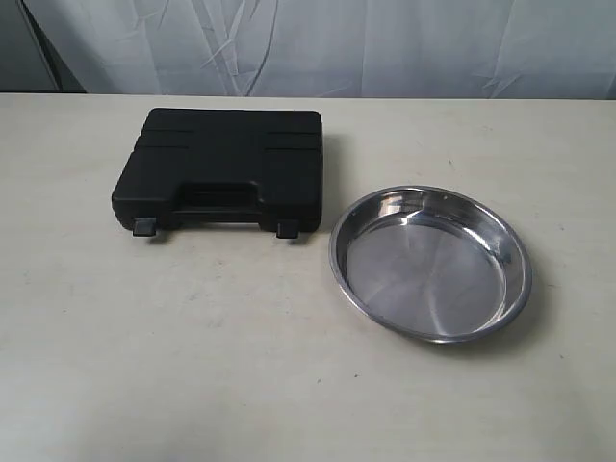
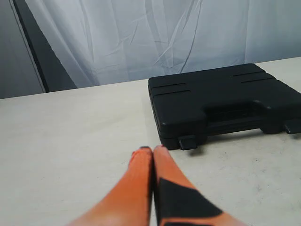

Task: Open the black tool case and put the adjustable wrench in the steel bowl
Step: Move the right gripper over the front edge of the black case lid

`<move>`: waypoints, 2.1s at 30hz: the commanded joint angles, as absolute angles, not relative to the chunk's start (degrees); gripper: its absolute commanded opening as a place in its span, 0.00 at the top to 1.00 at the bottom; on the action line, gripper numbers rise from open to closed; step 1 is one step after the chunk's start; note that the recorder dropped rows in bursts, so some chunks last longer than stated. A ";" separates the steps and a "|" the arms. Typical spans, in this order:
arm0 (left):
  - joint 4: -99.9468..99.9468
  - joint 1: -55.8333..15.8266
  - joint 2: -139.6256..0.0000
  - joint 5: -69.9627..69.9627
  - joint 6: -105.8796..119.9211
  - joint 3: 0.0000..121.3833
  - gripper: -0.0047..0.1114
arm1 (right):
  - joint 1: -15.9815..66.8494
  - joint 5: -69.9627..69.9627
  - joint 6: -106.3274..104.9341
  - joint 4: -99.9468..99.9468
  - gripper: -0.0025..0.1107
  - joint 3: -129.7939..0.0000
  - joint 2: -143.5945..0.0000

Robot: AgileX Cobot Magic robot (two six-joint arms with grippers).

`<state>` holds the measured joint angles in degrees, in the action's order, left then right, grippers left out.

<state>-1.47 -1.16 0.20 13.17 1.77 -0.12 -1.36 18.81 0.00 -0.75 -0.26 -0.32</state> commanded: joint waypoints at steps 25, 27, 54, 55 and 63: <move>-1.68 -1.22 0.00 13.29 1.72 0.00 0.96 | -1.69 0.50 14.23 -18.46 0.99 -10.17 -5.70; -1.68 -1.22 0.00 13.29 1.72 0.00 0.96 | -1.69 9.89 7.90 -11.51 0.99 -21.55 -17.62; -1.68 -1.22 0.00 13.29 1.72 0.00 0.96 | 44.50 41.70 -49.65 -1.69 0.54 -99.45 -121.91; -1.68 -1.22 0.00 13.29 1.72 0.00 0.96 | 45.04 40.97 -48.35 0.00 0.54 -99.82 -122.74; -1.68 -1.22 0.00 13.29 1.72 0.00 0.96 | 45.43 39.28 -46.69 0.94 0.54 -103.18 -127.04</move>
<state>-1.47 -1.16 0.20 13.17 1.77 -0.12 45.44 40.17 -47.45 0.42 -101.86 -126.30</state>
